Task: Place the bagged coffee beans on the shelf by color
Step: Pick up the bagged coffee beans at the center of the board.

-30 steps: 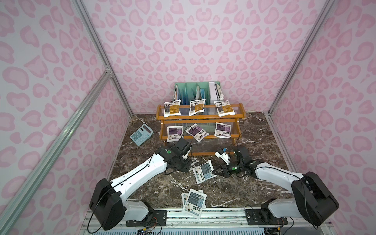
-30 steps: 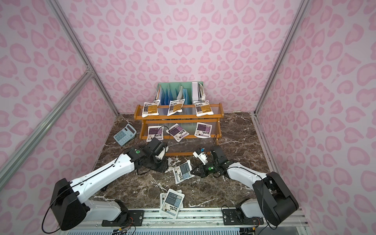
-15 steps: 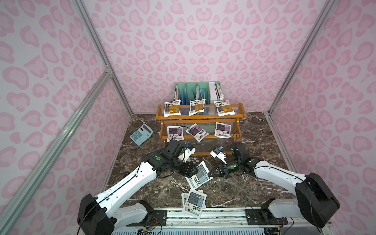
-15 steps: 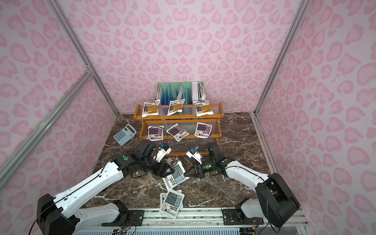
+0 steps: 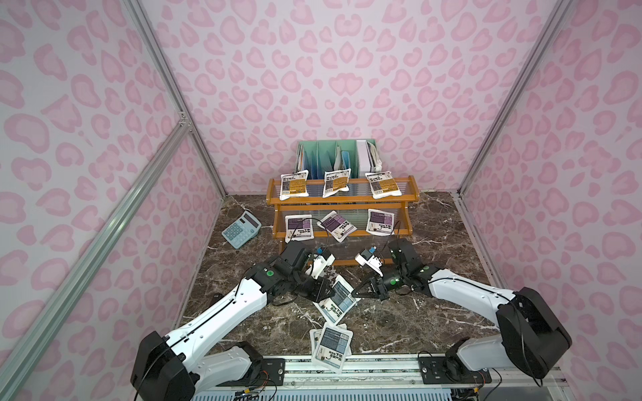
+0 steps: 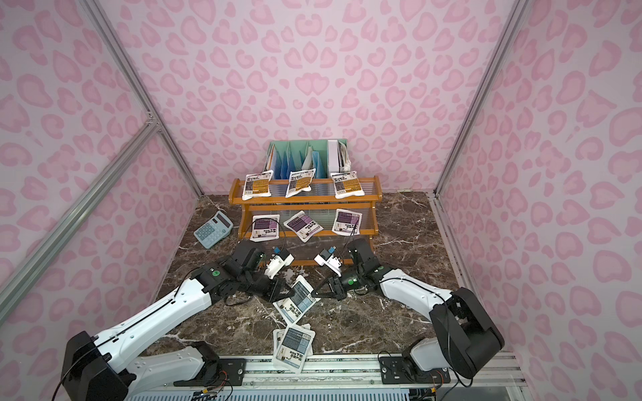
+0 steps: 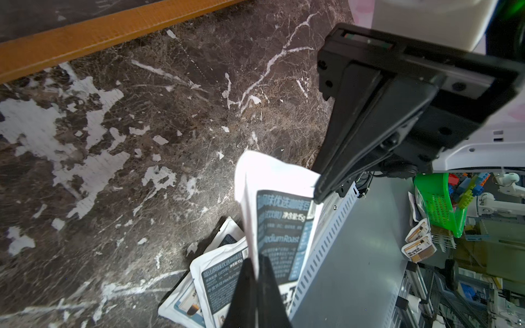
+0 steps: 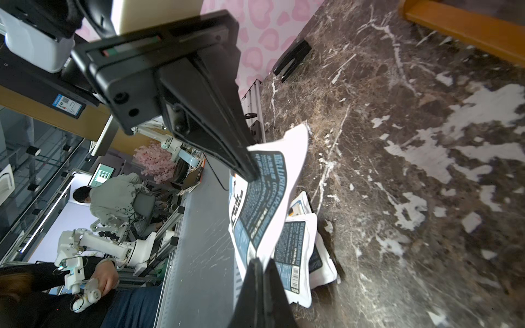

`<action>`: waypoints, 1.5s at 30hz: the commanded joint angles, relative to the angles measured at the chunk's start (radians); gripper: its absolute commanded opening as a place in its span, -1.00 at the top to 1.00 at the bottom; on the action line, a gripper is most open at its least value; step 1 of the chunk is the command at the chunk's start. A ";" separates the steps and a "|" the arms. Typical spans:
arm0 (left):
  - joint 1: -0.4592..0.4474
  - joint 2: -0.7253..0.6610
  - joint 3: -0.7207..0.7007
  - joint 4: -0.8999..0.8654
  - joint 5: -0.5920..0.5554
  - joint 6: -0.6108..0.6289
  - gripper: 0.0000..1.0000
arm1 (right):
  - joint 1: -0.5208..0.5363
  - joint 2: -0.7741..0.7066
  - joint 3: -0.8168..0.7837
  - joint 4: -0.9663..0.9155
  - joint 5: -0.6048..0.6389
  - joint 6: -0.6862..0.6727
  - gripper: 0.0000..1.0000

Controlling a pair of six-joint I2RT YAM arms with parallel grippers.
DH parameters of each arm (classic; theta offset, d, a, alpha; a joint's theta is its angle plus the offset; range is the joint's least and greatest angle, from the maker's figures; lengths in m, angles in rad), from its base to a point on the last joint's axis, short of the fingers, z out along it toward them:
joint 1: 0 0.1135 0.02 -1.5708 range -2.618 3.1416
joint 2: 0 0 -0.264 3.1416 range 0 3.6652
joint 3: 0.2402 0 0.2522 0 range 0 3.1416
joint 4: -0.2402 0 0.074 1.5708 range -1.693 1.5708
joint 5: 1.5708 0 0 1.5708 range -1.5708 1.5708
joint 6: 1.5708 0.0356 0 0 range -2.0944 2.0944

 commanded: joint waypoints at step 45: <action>0.217 -0.085 -0.428 0.926 -0.314 -0.975 1.00 | 0.105 0.262 0.140 0.298 0.285 0.118 0.05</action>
